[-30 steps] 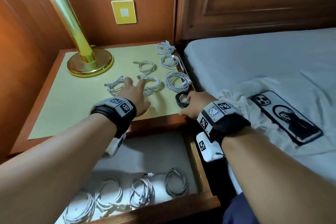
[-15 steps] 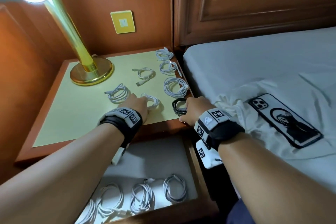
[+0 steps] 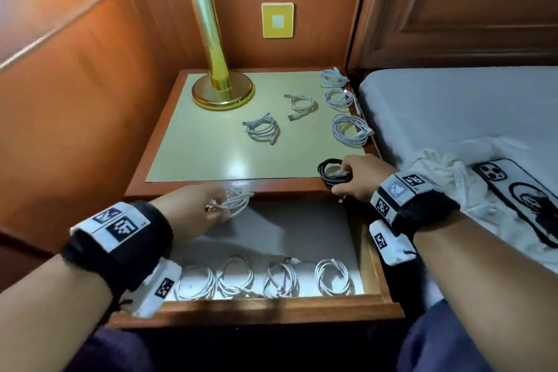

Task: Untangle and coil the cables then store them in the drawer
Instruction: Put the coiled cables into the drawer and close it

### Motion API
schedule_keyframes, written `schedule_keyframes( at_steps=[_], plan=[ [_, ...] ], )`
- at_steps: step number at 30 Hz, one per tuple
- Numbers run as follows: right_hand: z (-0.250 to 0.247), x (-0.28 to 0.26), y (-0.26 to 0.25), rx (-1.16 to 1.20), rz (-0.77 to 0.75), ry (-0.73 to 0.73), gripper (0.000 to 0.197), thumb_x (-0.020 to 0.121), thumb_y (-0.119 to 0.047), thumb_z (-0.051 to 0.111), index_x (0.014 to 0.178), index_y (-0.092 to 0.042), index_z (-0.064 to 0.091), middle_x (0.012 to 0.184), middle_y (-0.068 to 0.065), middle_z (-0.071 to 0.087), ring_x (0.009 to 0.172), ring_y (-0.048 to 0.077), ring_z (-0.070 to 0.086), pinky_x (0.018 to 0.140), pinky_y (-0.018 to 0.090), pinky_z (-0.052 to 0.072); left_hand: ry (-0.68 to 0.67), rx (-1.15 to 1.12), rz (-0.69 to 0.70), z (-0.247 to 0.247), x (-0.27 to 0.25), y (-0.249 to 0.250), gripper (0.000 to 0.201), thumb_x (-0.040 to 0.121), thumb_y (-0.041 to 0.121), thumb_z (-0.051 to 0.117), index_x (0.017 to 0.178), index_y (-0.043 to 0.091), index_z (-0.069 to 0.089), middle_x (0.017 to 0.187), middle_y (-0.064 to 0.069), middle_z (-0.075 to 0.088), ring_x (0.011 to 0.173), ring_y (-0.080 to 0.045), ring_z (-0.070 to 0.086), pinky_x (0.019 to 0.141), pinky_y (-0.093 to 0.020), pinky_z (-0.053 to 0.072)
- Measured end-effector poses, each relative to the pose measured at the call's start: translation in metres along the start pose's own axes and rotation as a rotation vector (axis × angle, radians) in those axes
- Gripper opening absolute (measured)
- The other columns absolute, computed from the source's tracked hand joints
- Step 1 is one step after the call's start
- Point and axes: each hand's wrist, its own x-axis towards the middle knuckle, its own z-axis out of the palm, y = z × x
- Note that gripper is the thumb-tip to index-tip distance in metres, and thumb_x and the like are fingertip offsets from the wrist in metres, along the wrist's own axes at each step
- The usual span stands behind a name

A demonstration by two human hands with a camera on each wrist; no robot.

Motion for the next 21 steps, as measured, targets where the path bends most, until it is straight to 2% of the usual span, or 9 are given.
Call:
schedule_keyframes(
  at_steps=[4,7,9,12,14,16,18,19,21],
  plan=[
    [0.006,-0.010,-0.036,0.006,-0.134,-0.047,0.055,0.083,-0.048,0.074,0.125,-0.019,0.055,0.122,0.005,0.059,0.104,0.020,0.055,0.083,0.029,0.043,-0.005,0.062,-0.057,0.004,-0.007,-0.022,0.014,0.098,0.041,0.058,0.101,0.032,0.048,0.105,0.005,0.058,0.094,-0.018,0.055,0.077,-0.029,0.040],
    [0.014,-0.018,-0.067,-0.028,-0.240,-0.137,0.055,0.085,-0.046,0.073,0.127,-0.015,0.054,0.086,-0.011,0.048,0.091,0.015,0.046,0.062,0.021,0.033,-0.092,0.134,-0.092,0.010,-0.008,-0.034,0.010,0.099,0.035,0.057,0.103,0.027,0.051,0.110,0.001,0.061,0.096,-0.019,0.055,0.077,-0.027,0.039],
    [0.023,-0.021,-0.085,-0.067,-0.288,-0.186,0.055,0.085,-0.047,0.073,0.126,-0.016,0.055,0.078,-0.015,0.041,0.088,0.015,0.047,0.058,0.019,0.031,-0.126,0.173,-0.105,0.009,-0.006,-0.040,0.006,0.100,0.029,0.055,0.103,0.024,0.053,0.109,0.000,0.060,0.096,-0.019,0.053,0.077,-0.025,0.037],
    [0.041,-0.023,-0.107,-0.102,-0.320,-0.237,0.052,0.082,-0.050,0.075,0.122,-0.021,0.058,0.081,-0.013,0.049,0.088,0.015,0.052,0.070,0.027,0.040,-0.114,0.165,-0.119,0.006,0.002,-0.047,0.005,0.099,0.026,0.056,0.102,0.022,0.055,0.103,0.001,0.057,0.092,-0.019,0.052,0.076,-0.024,0.036],
    [0.054,-0.024,-0.118,-0.138,-0.330,-0.293,0.054,0.082,-0.050,0.075,0.124,-0.020,0.058,0.092,-0.010,0.055,0.092,0.015,0.053,0.076,0.029,0.042,-0.141,0.187,-0.119,0.007,0.008,-0.048,0.012,0.099,0.025,0.057,0.109,0.019,0.060,0.110,-0.003,0.062,0.098,-0.022,0.057,0.077,-0.024,0.038],
    [0.065,-0.025,-0.129,-0.194,-0.318,-0.351,0.054,0.084,-0.048,0.074,0.126,-0.018,0.058,0.112,-0.002,0.061,0.100,0.018,0.056,0.081,0.030,0.044,-0.216,0.229,-0.137,0.014,0.015,-0.052,0.026,0.100,0.025,0.057,0.121,0.013,0.063,0.122,-0.008,0.065,0.112,-0.026,0.061,0.083,-0.026,0.043],
    [0.078,-0.022,-0.138,-0.240,-0.300,-0.407,0.053,0.086,-0.046,0.073,0.126,-0.014,0.060,0.125,0.004,0.064,0.111,0.022,0.060,0.090,0.033,0.048,-0.288,0.280,-0.142,0.024,0.022,-0.057,0.030,0.099,0.024,0.057,0.124,0.009,0.065,0.125,-0.011,0.067,0.116,-0.028,0.062,0.092,-0.029,0.046],
    [0.083,-0.020,-0.141,-0.254,-0.290,-0.430,0.052,0.086,-0.044,0.073,0.126,-0.013,0.061,0.126,0.005,0.065,0.113,0.024,0.061,0.092,0.034,0.049,-0.318,0.282,-0.154,0.029,0.028,-0.060,0.030,0.099,0.022,0.057,0.125,0.008,0.066,0.126,-0.012,0.066,0.117,-0.028,0.062,0.097,-0.031,0.046],
    [0.094,-0.016,-0.147,-0.268,-0.281,-0.437,0.050,0.085,-0.044,0.074,0.123,-0.012,0.062,0.123,0.006,0.067,0.110,0.025,0.063,0.088,0.033,0.050,-0.337,0.252,-0.173,0.038,0.038,-0.065,0.032,0.101,0.019,0.053,0.129,0.007,0.063,0.132,-0.012,0.063,0.121,-0.029,0.059,0.102,-0.032,0.044]
  ],
)
